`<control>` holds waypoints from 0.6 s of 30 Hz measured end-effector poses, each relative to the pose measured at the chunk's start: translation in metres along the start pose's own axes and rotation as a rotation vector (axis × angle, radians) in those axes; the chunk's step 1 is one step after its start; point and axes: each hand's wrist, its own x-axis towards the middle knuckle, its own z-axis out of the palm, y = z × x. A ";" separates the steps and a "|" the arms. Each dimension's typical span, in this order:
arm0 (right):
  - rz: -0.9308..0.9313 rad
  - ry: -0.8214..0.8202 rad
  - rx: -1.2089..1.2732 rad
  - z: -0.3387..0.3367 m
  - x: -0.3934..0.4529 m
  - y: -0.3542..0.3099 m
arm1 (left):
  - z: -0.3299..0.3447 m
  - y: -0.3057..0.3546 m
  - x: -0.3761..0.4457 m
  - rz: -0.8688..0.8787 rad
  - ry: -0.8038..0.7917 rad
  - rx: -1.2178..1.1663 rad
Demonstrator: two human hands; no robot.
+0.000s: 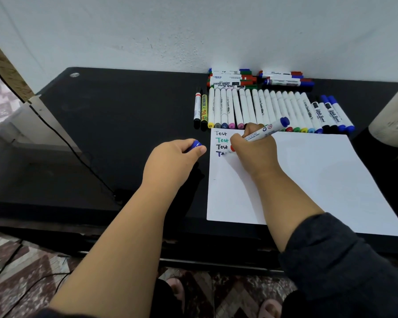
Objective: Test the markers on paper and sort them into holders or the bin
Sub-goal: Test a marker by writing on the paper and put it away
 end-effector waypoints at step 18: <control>0.040 0.026 0.095 -0.002 -0.002 0.002 | 0.001 0.001 -0.002 0.001 -0.011 -0.020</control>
